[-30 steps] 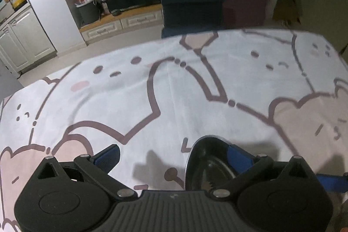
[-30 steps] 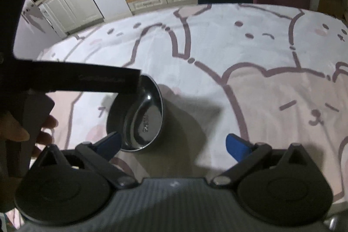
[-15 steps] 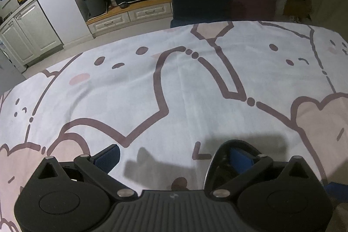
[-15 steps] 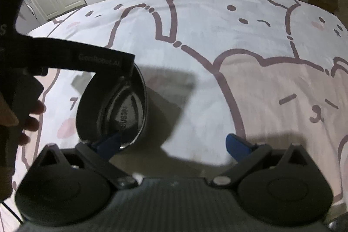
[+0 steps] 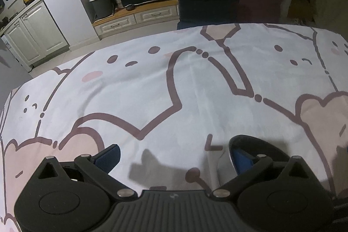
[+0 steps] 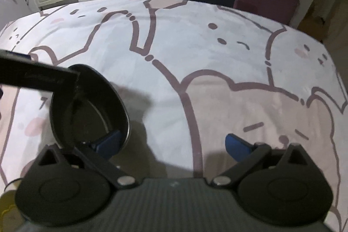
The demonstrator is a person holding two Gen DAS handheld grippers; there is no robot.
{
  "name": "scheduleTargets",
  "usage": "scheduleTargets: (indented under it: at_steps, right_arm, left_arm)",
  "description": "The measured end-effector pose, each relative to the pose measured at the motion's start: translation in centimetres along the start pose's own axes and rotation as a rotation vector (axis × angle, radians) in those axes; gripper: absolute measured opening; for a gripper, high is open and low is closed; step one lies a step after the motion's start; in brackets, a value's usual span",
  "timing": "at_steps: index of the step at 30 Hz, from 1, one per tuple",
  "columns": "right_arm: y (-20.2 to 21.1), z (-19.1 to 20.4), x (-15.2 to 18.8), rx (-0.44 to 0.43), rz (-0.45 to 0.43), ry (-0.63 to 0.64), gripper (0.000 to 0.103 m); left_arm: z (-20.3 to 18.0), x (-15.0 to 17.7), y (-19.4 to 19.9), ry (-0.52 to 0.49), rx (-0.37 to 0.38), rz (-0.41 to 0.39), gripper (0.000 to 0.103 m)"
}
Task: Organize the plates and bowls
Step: 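Close the right gripper on the steel bowl rim beside the left gripper, then carry the steel bowl with both grippers and lower it into the square tray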
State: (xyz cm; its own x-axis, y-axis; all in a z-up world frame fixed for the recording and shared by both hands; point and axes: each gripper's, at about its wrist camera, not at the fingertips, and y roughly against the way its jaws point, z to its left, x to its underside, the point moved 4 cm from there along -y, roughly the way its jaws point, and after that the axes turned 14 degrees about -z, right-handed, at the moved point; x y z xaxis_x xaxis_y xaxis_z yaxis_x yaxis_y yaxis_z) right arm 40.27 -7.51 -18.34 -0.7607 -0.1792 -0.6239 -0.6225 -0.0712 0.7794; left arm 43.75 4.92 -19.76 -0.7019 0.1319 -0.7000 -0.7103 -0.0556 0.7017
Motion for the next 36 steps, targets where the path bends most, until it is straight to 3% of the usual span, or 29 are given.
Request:
scheduleTargets:
  at_steps: [3, 6, 9, 11, 14, 17, 19, 24, 28, 36]
  right_arm:
    - [0.0, -0.1, -0.2, -0.022, 0.006, 0.004, 0.097]
    - [0.5, 0.4, -0.4, -0.059, 0.007, 0.023, 0.083]
    - [1.0, 1.2, -0.4, -0.121, 0.015, 0.023, 0.059]
    - [1.0, 1.6, -0.3, -0.165, 0.029, 0.008, 0.041]
    - [1.2, 2.2, -0.2, -0.202, 0.036, 0.005, 0.025]
    - [1.3, 2.7, -0.3, -0.226, 0.038, -0.009, 0.011]
    - [1.4, 2.9, -0.3, -0.232, 0.028, -0.010, 0.008]
    - [2.1, 2.5, -0.7, -0.231, 0.003, -0.023, 0.006]
    - [2.9, 1.4, -1.1, -0.225, -0.022, -0.043, 0.004]
    - [6.5, -1.5, -1.7, -0.199, -0.093, -0.064, 0.002]
  left_arm:
    - [0.3, 0.2, 0.3, 0.031, 0.023, 0.011, 0.090]
    - [0.2, 0.3, 0.7, 0.032, 0.034, 0.009, 0.081]
    - [-0.2, 0.4, 1.1, 0.035, 0.071, 0.010, 0.061]
    - [-0.4, 0.5, 1.3, 0.031, 0.077, 0.013, 0.056]
    - [-0.4, 0.7, 1.5, 0.042, 0.093, 0.020, 0.047]
    - [-0.3, 0.9, 1.7, 0.074, 0.122, 0.028, 0.030]
    - [-0.4, 0.9, 2.0, 0.091, 0.135, 0.028, 0.020]
    - [-0.4, 0.8, 3.2, 0.119, 0.153, 0.013, 0.018]
    - [-0.9, 0.5, 4.9, 0.149, 0.170, -0.020, 0.009]
    - [-3.6, -0.7, 9.7, 0.180, 0.223, -0.113, 0.008]
